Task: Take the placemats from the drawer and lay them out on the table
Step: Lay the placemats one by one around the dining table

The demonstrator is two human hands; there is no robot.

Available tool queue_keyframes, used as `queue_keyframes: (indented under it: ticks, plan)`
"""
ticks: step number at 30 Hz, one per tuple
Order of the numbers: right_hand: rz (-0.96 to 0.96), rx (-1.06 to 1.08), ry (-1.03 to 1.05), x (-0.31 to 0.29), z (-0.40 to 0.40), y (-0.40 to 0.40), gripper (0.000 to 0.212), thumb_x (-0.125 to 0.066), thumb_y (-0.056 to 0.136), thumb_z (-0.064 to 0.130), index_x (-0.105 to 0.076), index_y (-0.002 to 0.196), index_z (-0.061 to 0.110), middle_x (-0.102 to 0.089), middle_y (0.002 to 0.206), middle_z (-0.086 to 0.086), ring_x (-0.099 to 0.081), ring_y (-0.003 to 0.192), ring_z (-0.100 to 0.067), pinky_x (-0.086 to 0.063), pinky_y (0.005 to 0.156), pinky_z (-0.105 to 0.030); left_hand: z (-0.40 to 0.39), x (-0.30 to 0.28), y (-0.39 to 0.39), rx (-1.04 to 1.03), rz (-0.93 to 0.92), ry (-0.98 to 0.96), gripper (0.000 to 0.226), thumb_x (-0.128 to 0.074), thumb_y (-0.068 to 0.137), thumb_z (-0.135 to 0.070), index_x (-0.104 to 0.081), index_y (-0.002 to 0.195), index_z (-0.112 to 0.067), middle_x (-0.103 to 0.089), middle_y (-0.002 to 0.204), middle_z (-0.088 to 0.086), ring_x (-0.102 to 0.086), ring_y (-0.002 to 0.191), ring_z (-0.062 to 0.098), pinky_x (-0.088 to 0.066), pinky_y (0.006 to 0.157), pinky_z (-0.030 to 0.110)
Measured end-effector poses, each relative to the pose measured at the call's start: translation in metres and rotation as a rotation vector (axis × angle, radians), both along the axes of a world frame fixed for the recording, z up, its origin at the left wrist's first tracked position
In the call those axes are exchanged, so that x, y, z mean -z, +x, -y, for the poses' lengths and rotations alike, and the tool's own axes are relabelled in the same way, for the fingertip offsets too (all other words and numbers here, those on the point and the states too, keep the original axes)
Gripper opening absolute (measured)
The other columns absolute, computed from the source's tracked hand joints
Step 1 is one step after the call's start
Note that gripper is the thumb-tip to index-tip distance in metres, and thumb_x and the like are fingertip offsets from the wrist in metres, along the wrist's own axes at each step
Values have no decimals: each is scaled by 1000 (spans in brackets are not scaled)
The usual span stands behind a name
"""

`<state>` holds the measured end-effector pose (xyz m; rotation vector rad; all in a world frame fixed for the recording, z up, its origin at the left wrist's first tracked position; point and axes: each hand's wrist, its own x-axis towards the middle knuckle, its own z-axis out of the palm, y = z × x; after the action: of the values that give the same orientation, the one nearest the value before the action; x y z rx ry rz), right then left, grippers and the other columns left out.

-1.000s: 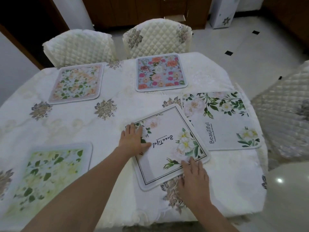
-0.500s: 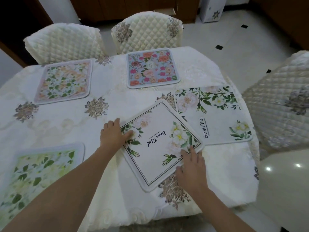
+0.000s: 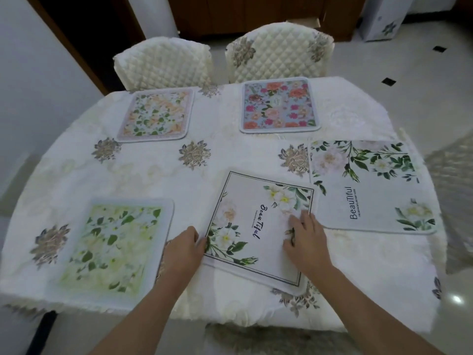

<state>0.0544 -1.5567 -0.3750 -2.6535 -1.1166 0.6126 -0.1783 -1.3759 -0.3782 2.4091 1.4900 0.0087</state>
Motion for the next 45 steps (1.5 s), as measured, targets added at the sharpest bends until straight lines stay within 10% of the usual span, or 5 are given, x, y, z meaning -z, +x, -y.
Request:
queue_keyframes:
  ticks: [7, 20, 31, 45]
  plan:
    - [-36, -116, -41, -2, 26, -67, 63, -43, 95, 42, -21, 151, 25, 0, 162, -7, 4, 149, -24, 2, 120, -44, 68, -9, -10, -139, -15, -152, 31, -57, 90, -48, -53, 74, -22, -57, 64, -5, -54, 61, 11, -39, 53, 27]
    - [-57, 199, -31, -15, 58, -95, 61, -48, 94, 45, -30, 148, 22, -8, 161, -11, -4, 148, -33, -10, 119, -43, 86, -7, 8, 455, -52, -159, 26, -49, 93, -46, -55, 84, -22, -60, 79, -5, -57, 76, 16, -45, 67, 30]
    - [-110, 275, -18, -6, 53, -91, 61, -42, 97, 45, -23, 150, 22, 0, 162, -7, 0, 148, -31, -4, 121, -39, -20, 7, 60, 423, -175, -101, 87, -56, 86, -59, -18, 151, -16, -14, 159, 17, -14, 146, 31, -25, 114, 44]
    - [-12, 103, 28, 2, 14, -20, 61, -49, 95, 41, -31, 147, 15, -14, 160, -7, -4, 149, -27, -2, 122, -40, -39, 6, 35, 271, -17, -69, 50, -65, 86, -40, -51, 127, -15, -53, 115, 9, -48, 109, 29, -44, 82, 39]
